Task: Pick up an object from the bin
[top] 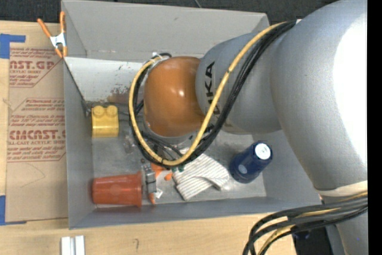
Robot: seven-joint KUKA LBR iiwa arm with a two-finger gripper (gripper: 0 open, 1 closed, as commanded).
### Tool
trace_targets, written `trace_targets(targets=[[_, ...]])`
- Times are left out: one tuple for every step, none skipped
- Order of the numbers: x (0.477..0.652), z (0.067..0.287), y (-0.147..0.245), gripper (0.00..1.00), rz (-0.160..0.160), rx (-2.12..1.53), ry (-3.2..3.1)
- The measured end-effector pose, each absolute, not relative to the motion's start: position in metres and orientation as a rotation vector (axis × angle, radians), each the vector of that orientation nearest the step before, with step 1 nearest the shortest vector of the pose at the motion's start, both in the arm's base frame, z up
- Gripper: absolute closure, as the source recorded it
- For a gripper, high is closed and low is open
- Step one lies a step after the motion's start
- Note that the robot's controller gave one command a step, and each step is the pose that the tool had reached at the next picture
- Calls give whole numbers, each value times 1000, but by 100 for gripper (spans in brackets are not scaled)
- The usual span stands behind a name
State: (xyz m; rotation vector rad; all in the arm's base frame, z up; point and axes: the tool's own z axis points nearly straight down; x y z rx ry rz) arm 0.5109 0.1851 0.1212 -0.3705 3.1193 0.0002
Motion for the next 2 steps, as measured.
trace_targets(targets=[[500, 78, 205, 0, 1, -1016, 2971], [486, 74, 210, 100, -64, -918, 3025]])
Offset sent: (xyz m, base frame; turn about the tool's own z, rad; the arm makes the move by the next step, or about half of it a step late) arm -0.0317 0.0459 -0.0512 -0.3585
